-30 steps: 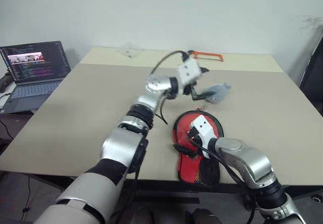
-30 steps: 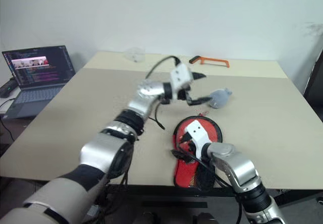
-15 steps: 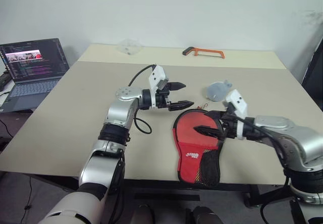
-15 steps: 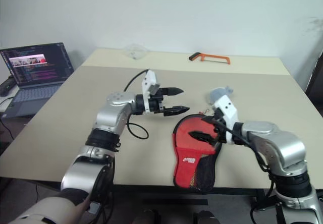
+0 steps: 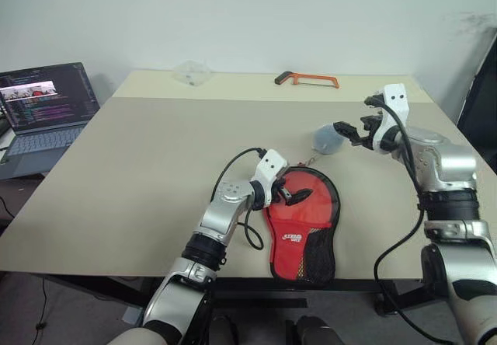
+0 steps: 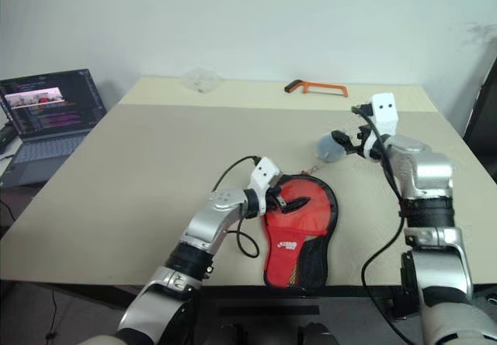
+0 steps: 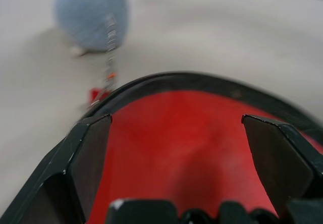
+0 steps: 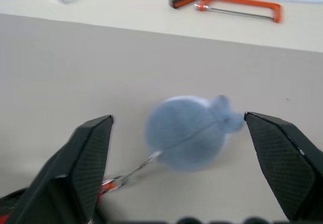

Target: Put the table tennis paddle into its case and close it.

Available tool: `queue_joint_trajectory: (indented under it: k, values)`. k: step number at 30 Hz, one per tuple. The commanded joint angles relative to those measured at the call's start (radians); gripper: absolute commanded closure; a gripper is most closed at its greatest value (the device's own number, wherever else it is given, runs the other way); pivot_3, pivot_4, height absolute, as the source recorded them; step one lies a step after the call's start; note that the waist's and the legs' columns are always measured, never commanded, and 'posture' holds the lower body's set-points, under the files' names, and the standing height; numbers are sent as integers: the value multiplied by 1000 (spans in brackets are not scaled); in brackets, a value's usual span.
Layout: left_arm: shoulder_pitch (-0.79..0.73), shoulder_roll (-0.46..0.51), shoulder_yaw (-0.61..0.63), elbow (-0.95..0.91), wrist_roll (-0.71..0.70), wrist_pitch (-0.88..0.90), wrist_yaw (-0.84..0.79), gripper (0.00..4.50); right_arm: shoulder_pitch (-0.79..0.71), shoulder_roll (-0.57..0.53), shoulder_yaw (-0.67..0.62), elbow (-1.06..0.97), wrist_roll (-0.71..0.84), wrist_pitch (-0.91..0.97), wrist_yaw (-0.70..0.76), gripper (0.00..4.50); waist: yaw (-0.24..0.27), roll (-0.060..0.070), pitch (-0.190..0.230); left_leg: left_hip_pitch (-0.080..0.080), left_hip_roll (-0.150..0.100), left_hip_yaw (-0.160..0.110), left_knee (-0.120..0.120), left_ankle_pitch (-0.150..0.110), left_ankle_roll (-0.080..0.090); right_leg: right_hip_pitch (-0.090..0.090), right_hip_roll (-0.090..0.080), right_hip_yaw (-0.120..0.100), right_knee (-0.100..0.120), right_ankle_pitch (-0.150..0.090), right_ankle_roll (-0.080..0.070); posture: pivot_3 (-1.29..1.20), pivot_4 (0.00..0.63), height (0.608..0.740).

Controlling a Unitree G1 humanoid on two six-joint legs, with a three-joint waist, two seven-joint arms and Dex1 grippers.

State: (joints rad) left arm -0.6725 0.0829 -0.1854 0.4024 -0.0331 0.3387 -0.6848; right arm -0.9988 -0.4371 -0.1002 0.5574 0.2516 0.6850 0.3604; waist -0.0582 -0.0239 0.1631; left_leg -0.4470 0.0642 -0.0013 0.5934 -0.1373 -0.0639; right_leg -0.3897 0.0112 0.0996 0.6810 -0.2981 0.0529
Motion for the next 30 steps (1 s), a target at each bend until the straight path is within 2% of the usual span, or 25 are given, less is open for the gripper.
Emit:
queue_joint_trajectory:
  k: [1,5,10,15,22,30]
  values:
    - [25,-12,-14,-33,-6,42,20,18,-113,45,-57,248,-10,-156,-53,0,1,0,0,0,0,0,0,0,0,0,0,0,0,0,0,0,150,740]
    - [64,-12,-20,-97,-14,96,35,18,-205,78,-98,552,-33,-347,-164,0,4,0,0,0,0,0,-1,0,0,0,0,-1,0,0,-1,0,150,740]
    - [99,-6,-30,-183,-22,147,46,18,-244,99,-129,704,-55,-460,-250,0,2,0,0,0,0,0,-1,0,0,0,-1,-1,0,1,-1,0,150,740]
    - [124,1,-24,-254,-28,197,79,18,-260,158,-133,751,-68,-472,-247,0,-10,1,0,1,0,0,-1,0,0,0,0,0,1,0,-1,0,150,740]
    - [90,-23,-12,-244,-73,203,78,18,-286,216,-164,760,-74,-485,-230,0,-15,1,1,1,0,0,-1,0,0,1,0,0,1,1,-1,0,150,740]
    - [55,-60,-103,-87,-37,210,66,18,-301,241,-163,766,-92,-490,-253,0,-14,2,1,1,0,0,-1,0,0,1,0,-1,1,1,-1,0,150,740]
